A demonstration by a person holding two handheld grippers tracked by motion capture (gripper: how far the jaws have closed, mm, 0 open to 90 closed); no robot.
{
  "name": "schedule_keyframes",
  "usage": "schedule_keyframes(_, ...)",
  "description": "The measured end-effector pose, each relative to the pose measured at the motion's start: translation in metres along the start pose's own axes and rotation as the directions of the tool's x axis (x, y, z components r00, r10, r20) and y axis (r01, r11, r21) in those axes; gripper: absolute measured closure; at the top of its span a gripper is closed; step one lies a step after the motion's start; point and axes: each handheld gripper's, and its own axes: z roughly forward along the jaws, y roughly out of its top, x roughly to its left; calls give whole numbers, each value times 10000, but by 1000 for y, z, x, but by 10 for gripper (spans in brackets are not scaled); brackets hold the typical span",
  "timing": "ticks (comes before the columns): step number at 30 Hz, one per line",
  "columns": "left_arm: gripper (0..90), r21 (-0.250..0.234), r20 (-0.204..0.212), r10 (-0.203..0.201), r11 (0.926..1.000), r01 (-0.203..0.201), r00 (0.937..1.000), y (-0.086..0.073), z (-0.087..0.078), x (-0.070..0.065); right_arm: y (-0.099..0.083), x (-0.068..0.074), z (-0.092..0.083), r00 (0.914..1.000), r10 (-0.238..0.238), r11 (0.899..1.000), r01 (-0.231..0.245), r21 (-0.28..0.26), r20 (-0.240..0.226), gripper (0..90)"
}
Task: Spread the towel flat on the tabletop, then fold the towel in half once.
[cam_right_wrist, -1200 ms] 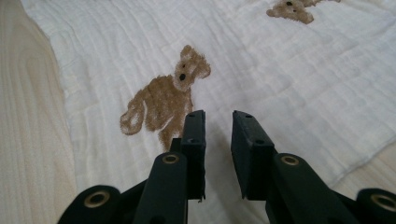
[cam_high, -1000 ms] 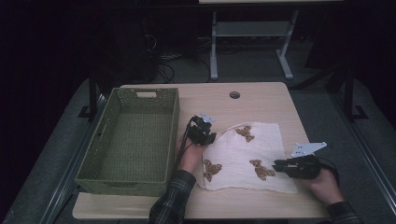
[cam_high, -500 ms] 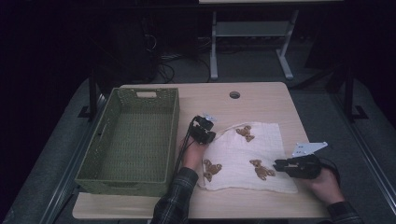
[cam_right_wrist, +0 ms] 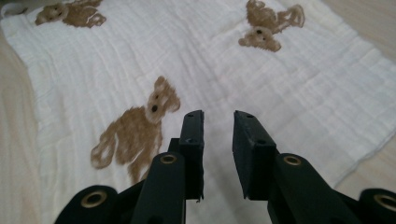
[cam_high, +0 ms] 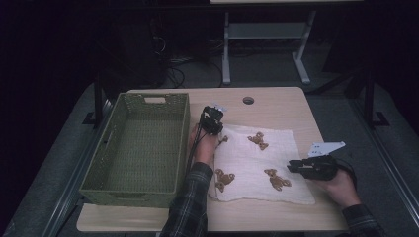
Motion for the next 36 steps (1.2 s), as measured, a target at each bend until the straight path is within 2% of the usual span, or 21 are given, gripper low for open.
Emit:
schedule_keyframes(6, 863, 61, -148, 101, 9999, -100, 9998, 8, 16, 3, 9, -10, 6, 9998, 18, 10000, -18, -3, 220, 711)
schedule_keyframes(7, 825, 11, -167, 42, 10000, -42, 9999, 8, 16, 3, 11, -13, 6, 9997, 126, 9999, -126, -17, 224, 703)
schedule_keyframes(11, 700, 332, 66, -160, 9993, 157, 9999, 7, 15, 8, 18, -29, 10, 9988, 278, 9996, -278, 10, 404, 682)
schedule_keyframes(12, 675, 332, 66, -160, 9993, 157, 9999, 7, 15, 8, 18, -29, 10, 9988, 278, 9996, -278, 10, 404, 682)
schedule_keyframes(21, 605, 408, 167, -540, 9977, 533, 9984, 0, 17, 11, 41, -70, 22, 9917, 600, 9982, -594, -92, 1140, 674)
schedule_keyframes(25, 583, 390, 55, -685, 9969, 682, 9976, -2, 16, 14, 46, -95, 31, 9858, 862, 9962, -840, -217, 1438, 682)
schedule_keyframes(29, 581, 384, 17, -894, 9953, 893, 9960, -4, 16, 19, 46, -117, 42, 9743, 1398, 9900, -1412, -50, 1767, 690)
schedule_keyframes(36, 582, 391, 82, -1026, 9940, 1022, 9947, -5, 18, 20, 41, -138, 50, 9599, 1978, 9777, -2077, 302, 1985, 689)
